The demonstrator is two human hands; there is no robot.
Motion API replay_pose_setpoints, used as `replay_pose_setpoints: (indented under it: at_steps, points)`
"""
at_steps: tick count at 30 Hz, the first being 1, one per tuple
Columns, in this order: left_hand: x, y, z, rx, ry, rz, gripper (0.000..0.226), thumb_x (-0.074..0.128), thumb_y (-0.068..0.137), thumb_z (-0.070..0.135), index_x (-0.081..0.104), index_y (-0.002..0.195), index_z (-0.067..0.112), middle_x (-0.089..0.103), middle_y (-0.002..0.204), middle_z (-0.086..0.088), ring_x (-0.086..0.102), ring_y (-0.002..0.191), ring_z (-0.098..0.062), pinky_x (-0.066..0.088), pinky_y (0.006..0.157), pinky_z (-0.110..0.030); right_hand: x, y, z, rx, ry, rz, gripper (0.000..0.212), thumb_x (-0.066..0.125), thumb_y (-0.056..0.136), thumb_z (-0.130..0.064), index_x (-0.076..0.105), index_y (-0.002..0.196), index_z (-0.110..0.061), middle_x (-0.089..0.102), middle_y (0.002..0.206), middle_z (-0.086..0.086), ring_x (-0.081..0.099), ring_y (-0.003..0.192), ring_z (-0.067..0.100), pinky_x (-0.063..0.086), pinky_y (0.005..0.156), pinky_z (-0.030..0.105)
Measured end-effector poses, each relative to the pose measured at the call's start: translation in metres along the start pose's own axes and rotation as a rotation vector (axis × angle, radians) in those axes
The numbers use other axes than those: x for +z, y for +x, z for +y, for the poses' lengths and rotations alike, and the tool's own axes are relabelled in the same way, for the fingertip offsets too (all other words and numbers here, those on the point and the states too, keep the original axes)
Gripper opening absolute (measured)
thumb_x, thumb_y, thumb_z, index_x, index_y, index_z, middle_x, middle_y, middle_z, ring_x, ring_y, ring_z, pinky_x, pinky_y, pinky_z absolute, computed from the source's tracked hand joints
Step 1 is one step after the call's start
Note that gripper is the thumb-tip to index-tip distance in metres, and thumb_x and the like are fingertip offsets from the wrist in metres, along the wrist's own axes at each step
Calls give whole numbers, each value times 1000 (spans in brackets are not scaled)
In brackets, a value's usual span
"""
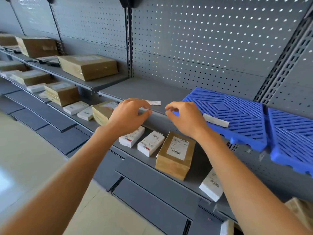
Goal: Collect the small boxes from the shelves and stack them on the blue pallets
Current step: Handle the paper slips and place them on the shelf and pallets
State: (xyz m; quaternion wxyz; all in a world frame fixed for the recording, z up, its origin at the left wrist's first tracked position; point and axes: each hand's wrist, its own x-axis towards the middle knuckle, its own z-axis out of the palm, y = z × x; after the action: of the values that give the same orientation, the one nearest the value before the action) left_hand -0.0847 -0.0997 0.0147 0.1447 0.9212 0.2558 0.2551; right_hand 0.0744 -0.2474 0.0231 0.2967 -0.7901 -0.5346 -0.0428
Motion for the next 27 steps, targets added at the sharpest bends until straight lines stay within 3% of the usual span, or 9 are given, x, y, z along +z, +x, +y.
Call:
replay_pose_setpoints:
  at_steps: [3,7,16,23,27]
  points:
    - [2,11,-18,-25,2,-10,23,58,98,42,66,118,36,65,126,10,58,115,-16,53,91,-37,15,20,-5,-19,5,-9,26,58,97,-33,70,119,-24,73,110,-5,64,101,11,54,84,30]
    - [5,28,-31,-56,-23,3,22,59,98,36,68,118,32,64,127,8,57,111,-13,48,85,-29,27,47,-1,-34,-11,-36,25,59,98,-31,70,118,-23,73,112,-3,66,100,12,58,84,36]
    - [22,65,-56,-85,-45,9,21,61,97,38,69,115,31,67,121,8,61,106,-12,56,87,-34,38,95,15,-1,-133,-65,25,59,98,-30,69,118,-20,72,114,0,67,101,19,55,90,42]
    - [36,102,-79,-47,-32,-44,24,62,97,38,68,118,29,65,126,8,59,114,-15,49,90,-30,58,125,23,77,-255,-185,37,56,99,-40,59,134,-28,62,135,-4,54,125,21,34,105,44]
    - [44,119,-93,-9,-8,-97,34,61,97,40,65,127,27,61,135,4,54,124,-18,45,98,-35,66,136,26,129,-349,-256,44,53,99,-45,54,140,-29,56,143,-3,48,133,23,33,105,47]
